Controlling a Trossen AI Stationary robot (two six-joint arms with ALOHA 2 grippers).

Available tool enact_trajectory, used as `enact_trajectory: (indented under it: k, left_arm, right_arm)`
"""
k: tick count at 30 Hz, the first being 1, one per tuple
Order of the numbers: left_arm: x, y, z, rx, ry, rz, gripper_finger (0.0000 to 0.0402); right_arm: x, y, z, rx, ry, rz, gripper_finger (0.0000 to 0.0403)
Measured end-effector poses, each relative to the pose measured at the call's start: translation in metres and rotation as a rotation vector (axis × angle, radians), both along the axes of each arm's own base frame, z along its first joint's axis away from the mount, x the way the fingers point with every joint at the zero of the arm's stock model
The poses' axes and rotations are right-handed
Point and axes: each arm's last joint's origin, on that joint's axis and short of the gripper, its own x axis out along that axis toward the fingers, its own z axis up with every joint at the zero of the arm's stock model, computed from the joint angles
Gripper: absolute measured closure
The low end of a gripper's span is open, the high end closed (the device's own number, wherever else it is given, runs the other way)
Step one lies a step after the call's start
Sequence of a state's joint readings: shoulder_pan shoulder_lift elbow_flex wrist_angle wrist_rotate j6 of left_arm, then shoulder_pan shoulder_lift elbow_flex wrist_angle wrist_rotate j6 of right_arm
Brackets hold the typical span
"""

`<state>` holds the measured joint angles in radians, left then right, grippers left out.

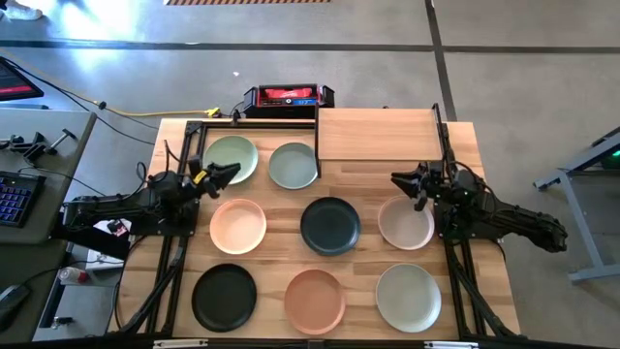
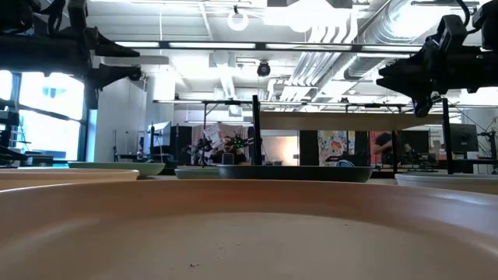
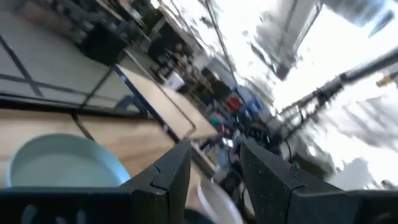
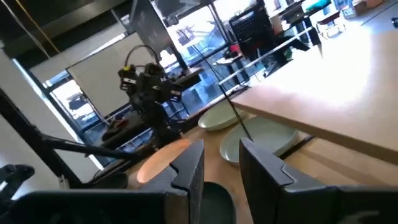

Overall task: Place and stack plates onto a shelf
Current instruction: Put the light brown plate on the shelf

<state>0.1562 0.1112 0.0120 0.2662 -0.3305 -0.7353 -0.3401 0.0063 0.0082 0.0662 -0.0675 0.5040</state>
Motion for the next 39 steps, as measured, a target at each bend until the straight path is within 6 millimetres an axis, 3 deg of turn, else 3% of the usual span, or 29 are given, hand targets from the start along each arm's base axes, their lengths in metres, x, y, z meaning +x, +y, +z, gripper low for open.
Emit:
enact_trajectory:
  k: [8,15,20,29,33,39]
  left_arm:
    - [-0.007,0.000,0.034,0.059,-0.144,0.032,0.0271]
    - [-0.011,-0.001,0.089,0.206,-0.150,0.076,0.0271]
    - [-0.010,-0.001,0.124,0.298,-0.067,0.100,0.0271]
    - [-0.004,0.000,0.165,0.396,-0.020,0.132,0.0271]
    - [-0.001,0.000,0.166,0.400,0.008,0.128,0.0271]
    - [0.004,0.001,0.150,0.335,0.160,0.082,0.0271]
  right_arm:
    - [-0.005,0.003,0.027,-0.099,-0.246,0.036,0.0316]
    - [-0.022,0.009,0.082,-0.190,-0.371,0.037,0.0316]
    - [-0.031,0.013,0.125,-0.187,-0.293,0.040,0.0316]
    - [-0.025,0.011,0.179,-0.054,0.074,0.063,0.0315]
    - [-0.018,0.009,0.194,0.029,0.217,0.071,0.0315]
    - [-0.001,0.004,0.198,0.201,0.429,0.122,0.0315]
